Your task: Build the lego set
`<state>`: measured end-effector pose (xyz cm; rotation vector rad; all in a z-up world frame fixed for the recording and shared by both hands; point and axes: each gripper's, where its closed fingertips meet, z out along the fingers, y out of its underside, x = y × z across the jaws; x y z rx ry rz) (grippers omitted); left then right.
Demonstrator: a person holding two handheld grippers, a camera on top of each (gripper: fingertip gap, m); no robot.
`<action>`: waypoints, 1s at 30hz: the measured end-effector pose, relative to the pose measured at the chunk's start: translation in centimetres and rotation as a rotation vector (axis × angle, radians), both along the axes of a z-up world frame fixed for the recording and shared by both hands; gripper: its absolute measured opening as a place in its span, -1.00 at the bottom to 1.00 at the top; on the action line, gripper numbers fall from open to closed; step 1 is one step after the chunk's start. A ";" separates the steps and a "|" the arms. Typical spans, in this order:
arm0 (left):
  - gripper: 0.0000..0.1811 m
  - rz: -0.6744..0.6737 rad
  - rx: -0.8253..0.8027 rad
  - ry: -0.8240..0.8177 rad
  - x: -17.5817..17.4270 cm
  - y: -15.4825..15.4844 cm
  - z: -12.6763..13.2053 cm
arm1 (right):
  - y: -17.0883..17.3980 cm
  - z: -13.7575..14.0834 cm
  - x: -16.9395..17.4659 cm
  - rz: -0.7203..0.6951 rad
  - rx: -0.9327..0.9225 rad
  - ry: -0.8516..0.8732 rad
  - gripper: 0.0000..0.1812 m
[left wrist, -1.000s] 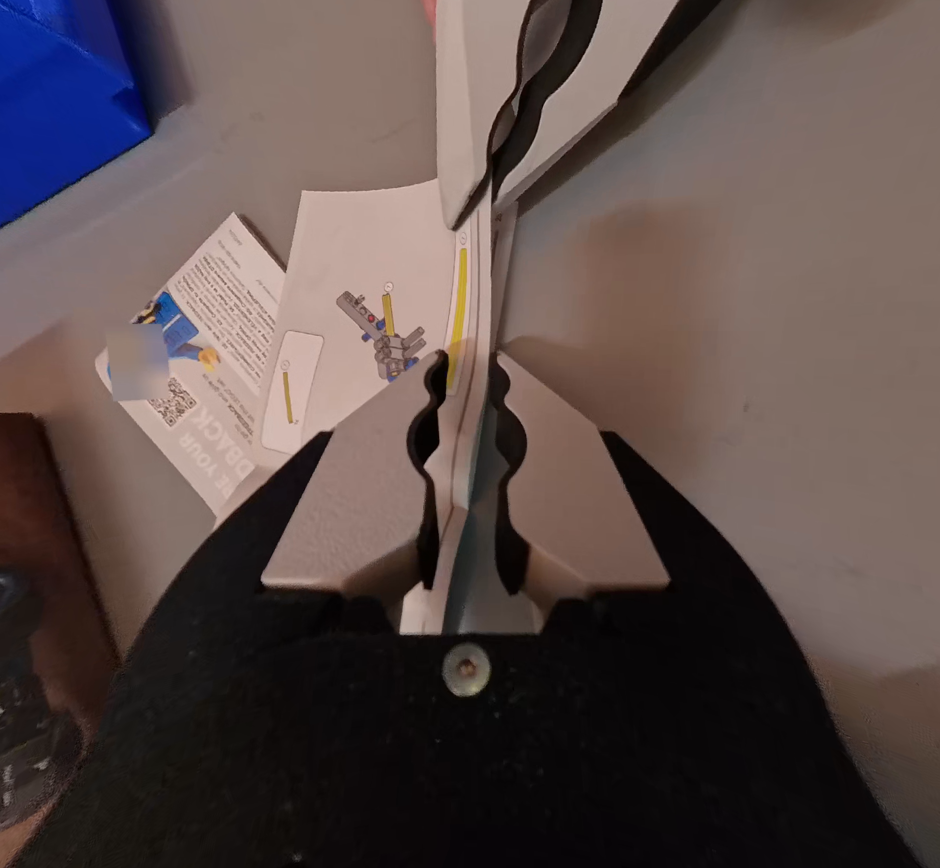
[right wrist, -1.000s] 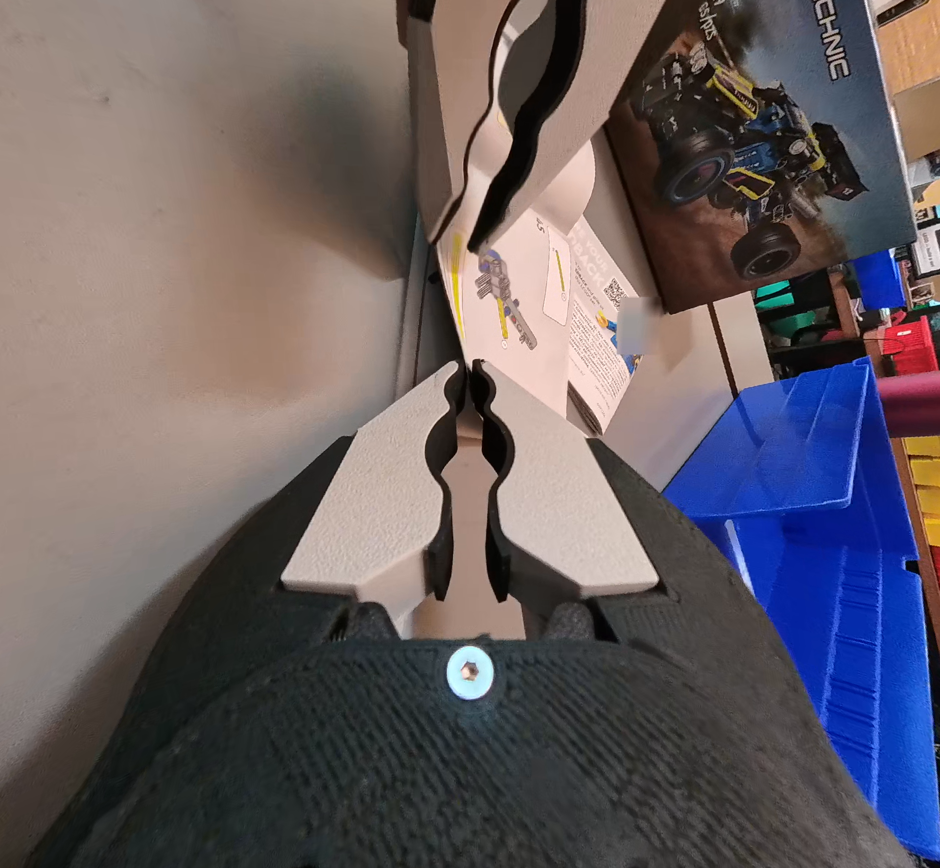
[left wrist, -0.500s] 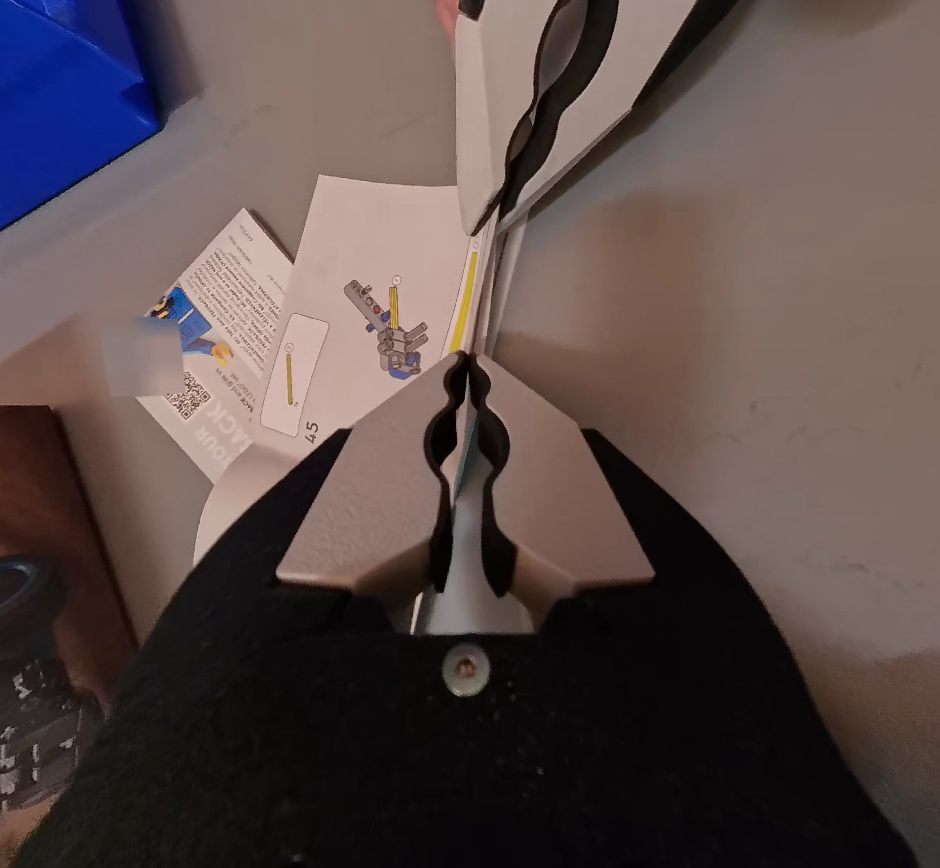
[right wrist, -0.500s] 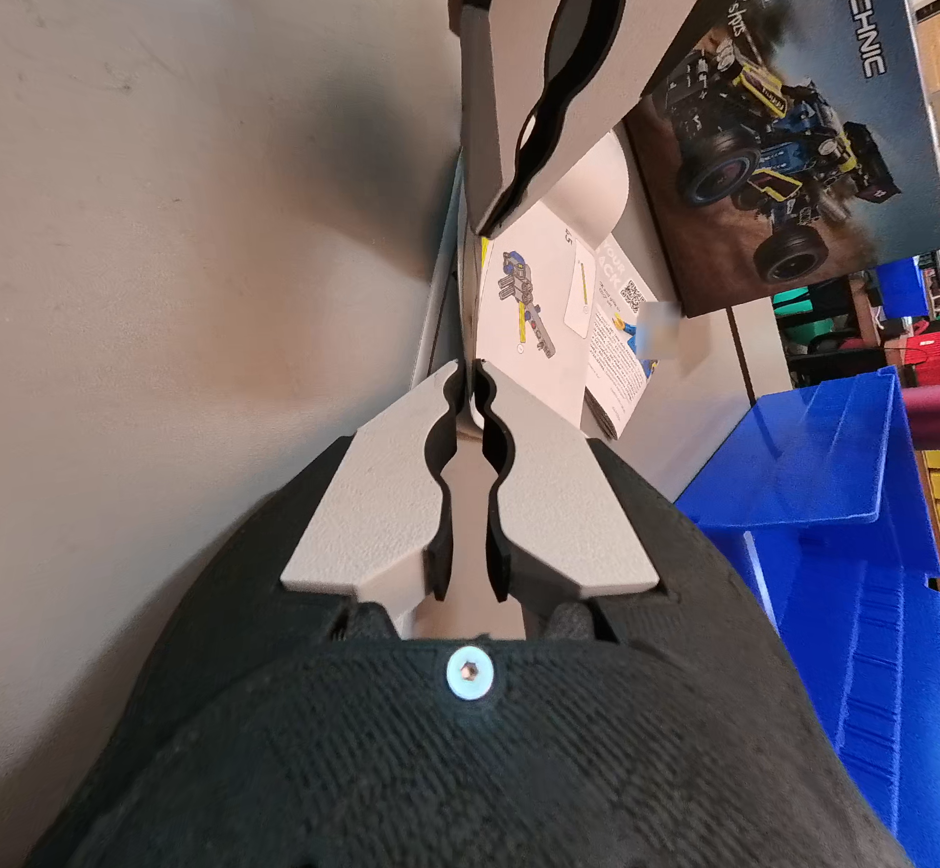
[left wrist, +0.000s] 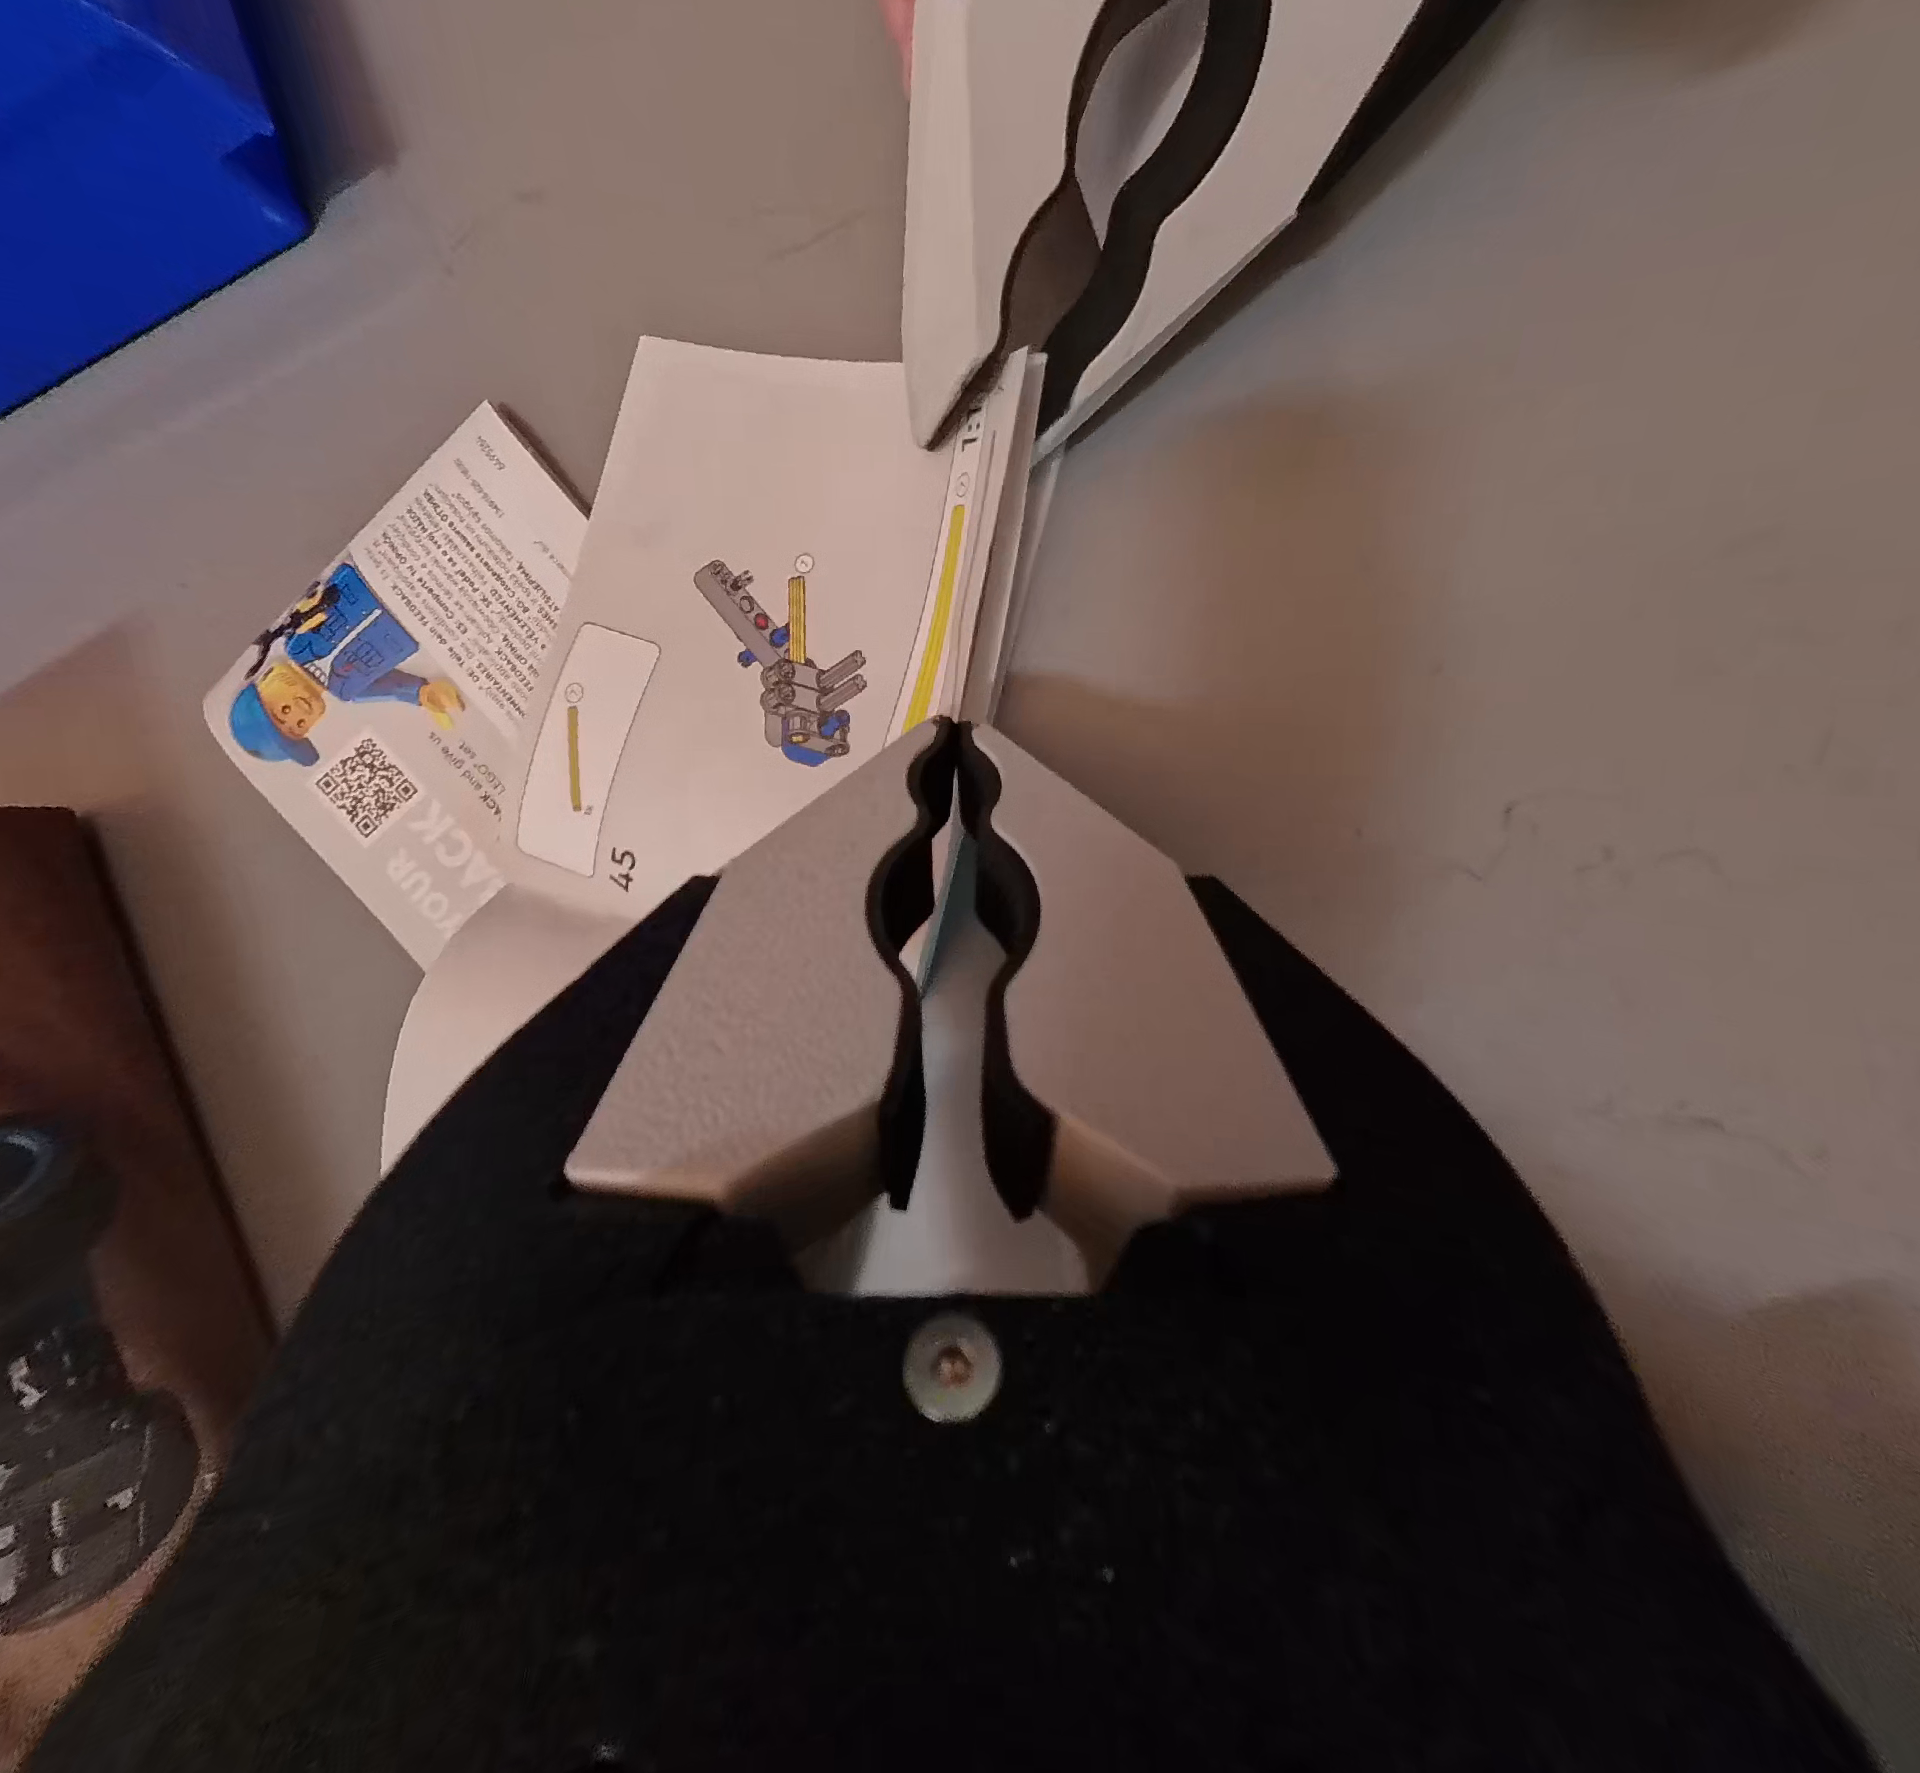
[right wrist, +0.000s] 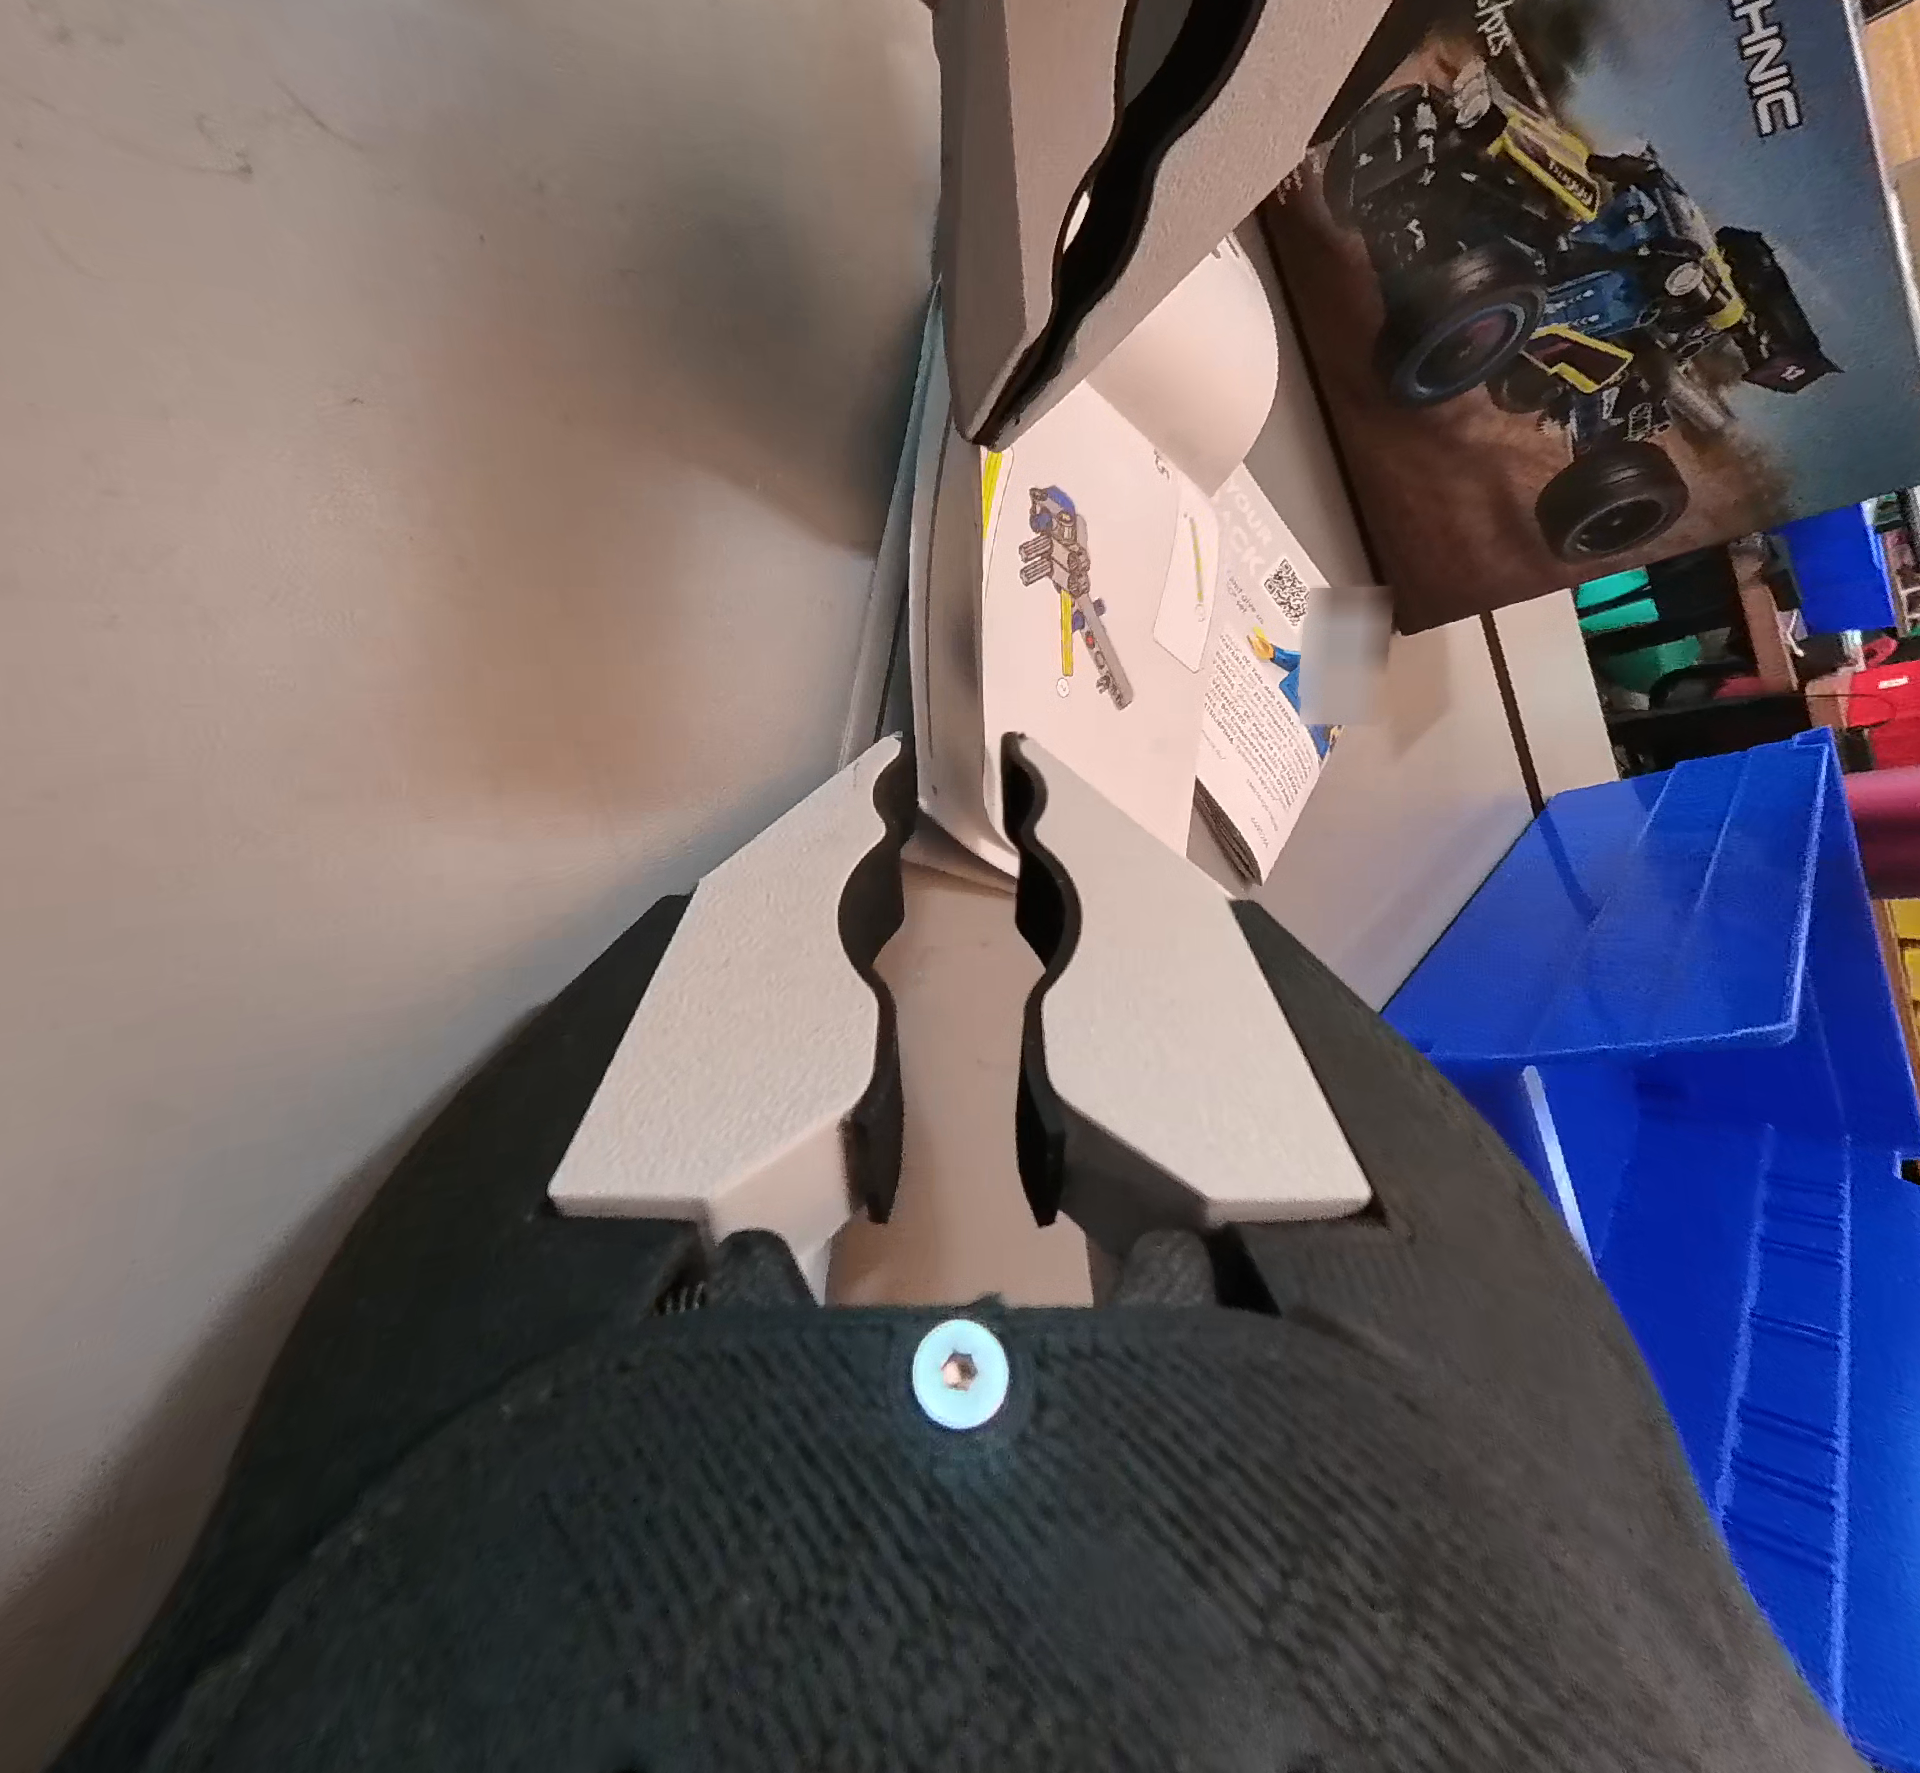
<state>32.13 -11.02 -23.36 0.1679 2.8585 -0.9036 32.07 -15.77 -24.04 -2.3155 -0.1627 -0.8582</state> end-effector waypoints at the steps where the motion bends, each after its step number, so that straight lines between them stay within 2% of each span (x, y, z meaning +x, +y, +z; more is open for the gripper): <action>1: -1.00 0.002 -0.001 -0.002 0.0 0.0 0.0 | 0.0 0.0 0.0 -0.002 0.004 0.001 -0.84; 7: -1.00 0.024 -0.027 -0.008 0.1 -0.1 0.1 | -0.5 0.3 0.0 -0.023 0.031 0.022 -0.75; 16: -1.00 0.088 -0.097 -0.013 0.4 0.1 1.0 | -2.1 2.2 0.5 -0.118 0.145 0.050 -0.65; 21: -1.00 0.145 -0.134 -0.025 0.7 0.2 1.5 | -3.0 2.6 0.1 -0.165 0.112 0.082 -0.58; 22: -1.00 0.151 -0.143 -0.025 0.7 0.2 1.6 | -3.3 2.7 0.1 -0.179 0.108 0.101 -0.61; 25: -1.00 0.157 -0.155 -0.046 0.7 0.1 1.8 | -3.5 2.8 0.8 -0.253 0.171 0.151 -0.87; 27: -1.00 0.152 -0.155 -0.064 0.7 0.0 1.7 | -2.5 2.1 0.9 -0.247 0.199 0.212 -0.90; 30: -1.00 0.159 -0.155 -0.094 0.8 -0.2 1.7 | -0.9 0.9 2.1 -0.259 0.183 0.204 -0.99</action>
